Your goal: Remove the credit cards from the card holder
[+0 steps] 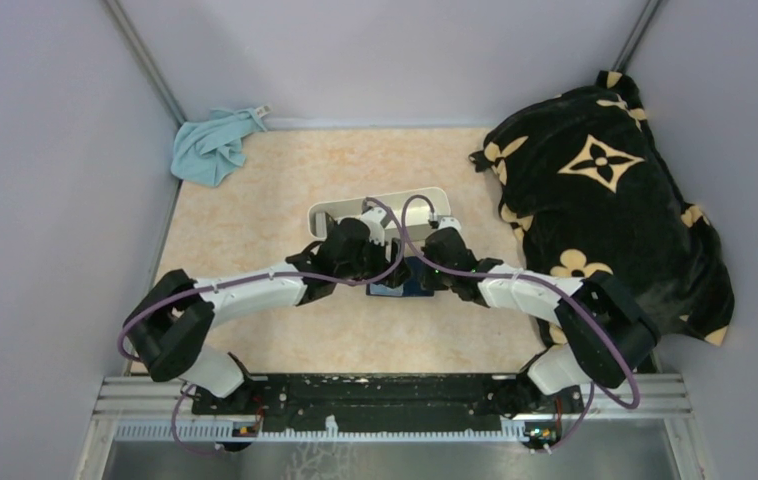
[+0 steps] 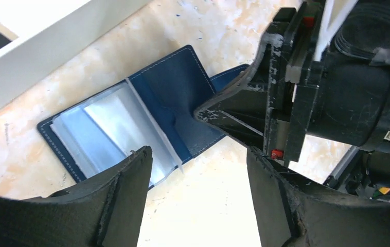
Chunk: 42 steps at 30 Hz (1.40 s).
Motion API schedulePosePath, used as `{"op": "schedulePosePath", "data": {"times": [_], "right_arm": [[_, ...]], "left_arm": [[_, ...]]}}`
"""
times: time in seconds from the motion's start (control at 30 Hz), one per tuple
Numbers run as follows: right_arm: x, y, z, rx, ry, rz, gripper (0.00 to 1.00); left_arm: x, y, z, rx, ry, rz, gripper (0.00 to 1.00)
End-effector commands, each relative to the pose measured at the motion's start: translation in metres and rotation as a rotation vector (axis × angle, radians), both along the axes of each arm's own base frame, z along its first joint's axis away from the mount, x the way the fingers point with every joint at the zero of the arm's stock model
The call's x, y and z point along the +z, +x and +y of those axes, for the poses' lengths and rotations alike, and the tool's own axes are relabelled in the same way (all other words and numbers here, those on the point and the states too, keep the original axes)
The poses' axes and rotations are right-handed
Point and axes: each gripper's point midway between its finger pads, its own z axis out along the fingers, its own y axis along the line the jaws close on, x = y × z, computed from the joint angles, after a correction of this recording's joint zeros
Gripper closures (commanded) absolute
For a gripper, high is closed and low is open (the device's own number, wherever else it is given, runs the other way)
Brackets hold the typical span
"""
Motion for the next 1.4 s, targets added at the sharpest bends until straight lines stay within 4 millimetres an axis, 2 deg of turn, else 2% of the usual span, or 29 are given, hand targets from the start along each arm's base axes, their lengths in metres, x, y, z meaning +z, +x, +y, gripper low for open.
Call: {"op": "schedulePosePath", "data": {"times": [0.0, 0.23, 0.43, 0.63, 0.8, 1.03, 1.17, 1.37], "right_arm": [[-0.001, 0.005, 0.001, -0.027, 0.042, -0.025, 1.0], [-0.008, -0.003, -0.005, -0.028, 0.035, -0.014, 1.0], [-0.011, -0.007, -0.01, -0.033, 0.03, -0.006, 1.0], [-0.013, -0.008, -0.015, -0.035, 0.027, -0.005, 1.0], [-0.015, -0.008, -0.015, -0.034, 0.025, 0.001, 1.0], [-0.016, -0.007, -0.015, -0.032, 0.02, 0.003, 1.0], [-0.018, -0.007, -0.015, -0.029, 0.013, 0.009, 1.0], [-0.02, -0.007, -0.014, -0.032, 0.014, 0.015, 1.0]], "left_arm": [[-0.011, 0.007, 0.018, 0.086, 0.042, 0.008, 0.26], [-0.029, 0.008, 0.026, 0.157, 0.045, 0.06, 0.31], [-0.049, 0.009, 0.031, 0.187, 0.074, 0.094, 0.3], [-0.053, 0.018, 0.047, 0.257, 0.124, 0.053, 0.29], [-0.062, 0.017, 0.043, 0.235, 0.14, 0.08, 0.29], [-0.075, 0.002, 0.027, 0.176, 0.075, 0.17, 0.31], [-0.066, -0.004, 0.015, 0.132, 0.01, 0.193, 0.32], [-0.034, -0.004, 0.003, 0.086, -0.069, 0.162, 0.37]]}}
